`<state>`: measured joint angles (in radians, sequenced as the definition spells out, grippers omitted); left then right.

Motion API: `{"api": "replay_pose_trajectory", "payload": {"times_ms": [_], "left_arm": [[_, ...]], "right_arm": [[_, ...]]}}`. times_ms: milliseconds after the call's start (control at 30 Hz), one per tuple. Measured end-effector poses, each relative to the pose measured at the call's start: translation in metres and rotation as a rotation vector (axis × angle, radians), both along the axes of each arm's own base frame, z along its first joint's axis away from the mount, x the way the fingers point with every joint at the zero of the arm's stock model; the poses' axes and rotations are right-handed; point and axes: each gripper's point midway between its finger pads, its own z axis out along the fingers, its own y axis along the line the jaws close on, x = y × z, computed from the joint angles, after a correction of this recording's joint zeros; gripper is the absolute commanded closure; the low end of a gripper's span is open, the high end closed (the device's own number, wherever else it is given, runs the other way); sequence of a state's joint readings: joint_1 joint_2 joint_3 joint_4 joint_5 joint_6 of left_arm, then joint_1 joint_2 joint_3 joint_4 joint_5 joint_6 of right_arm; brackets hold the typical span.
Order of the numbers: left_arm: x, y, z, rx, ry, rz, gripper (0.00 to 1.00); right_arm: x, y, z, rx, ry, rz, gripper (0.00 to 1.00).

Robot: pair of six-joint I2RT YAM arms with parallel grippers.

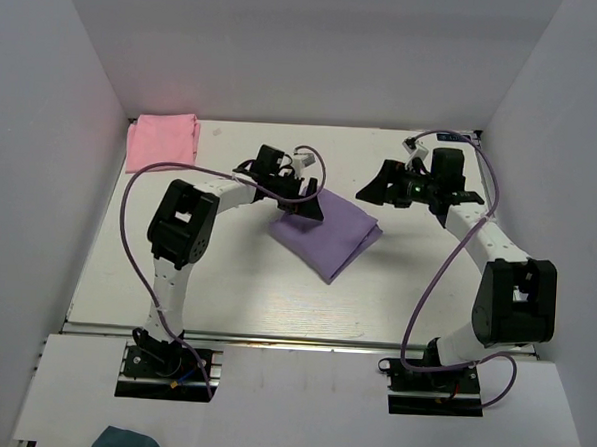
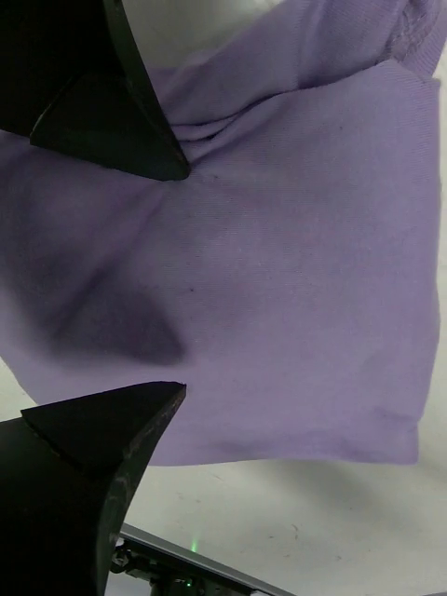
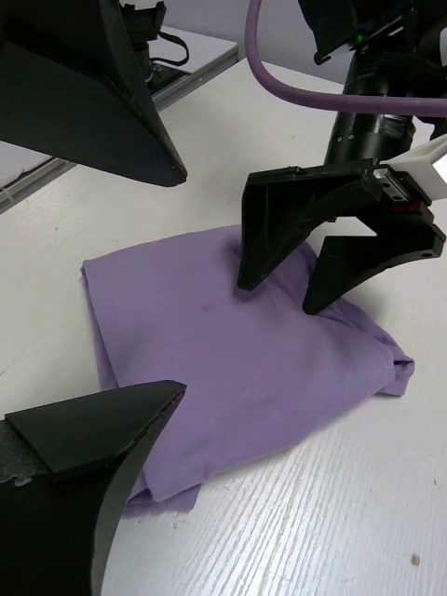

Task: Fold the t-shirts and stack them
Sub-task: Smooth out wrinkles on the folded tshirt

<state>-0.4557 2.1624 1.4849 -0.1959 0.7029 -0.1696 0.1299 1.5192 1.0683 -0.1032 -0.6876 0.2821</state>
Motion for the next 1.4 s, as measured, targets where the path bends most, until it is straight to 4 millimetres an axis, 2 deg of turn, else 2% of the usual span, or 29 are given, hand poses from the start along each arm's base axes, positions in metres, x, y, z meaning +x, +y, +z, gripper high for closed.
{"api": "replay_pose_trajectory", "payload": {"times_ms": [367,533,600,700,833,933,1100,1333,1400], "left_arm": [[-0.001,0.004,0.007,0.042,-0.034,-0.032,0.0],[0.009,0.017,0.041,0.112,-0.167,0.006,0.0],[0.015,0.025,0.057,0.146,-0.226,0.028,0.0],[0.028,0.034,0.069,0.21,-0.289,0.067,0.0],[0.04,0.05,0.057,0.316,-0.299,0.104,0.0],[0.048,0.054,0.03,0.377,-0.27,0.097,0.0],[0.033,0.058,-0.015,0.415,-0.165,0.028,0.0],[0.024,0.042,-0.016,0.318,-0.151,-0.038,0.0],[0.023,0.039,-0.016,0.305,-0.161,-0.044,0.05]], "right_arm": [[-0.002,-0.002,0.003,0.021,0.003,0.008,0.1],[-0.016,-0.006,0.007,0.006,-0.032,-0.001,0.1],[-0.024,-0.017,0.006,-0.04,-0.073,-0.058,0.1],[-0.038,-0.037,0.004,-0.115,-0.145,-0.172,0.1],[-0.048,-0.068,0.005,-0.21,-0.227,-0.323,0.1],[-0.046,-0.08,0.009,-0.246,-0.254,-0.391,0.1],[-0.045,-0.09,0.001,-0.282,-0.242,-0.437,0.1],[-0.049,-0.091,-0.01,-0.292,-0.216,-0.439,0.1],[-0.049,-0.091,-0.011,-0.293,-0.213,-0.438,0.1]]}}
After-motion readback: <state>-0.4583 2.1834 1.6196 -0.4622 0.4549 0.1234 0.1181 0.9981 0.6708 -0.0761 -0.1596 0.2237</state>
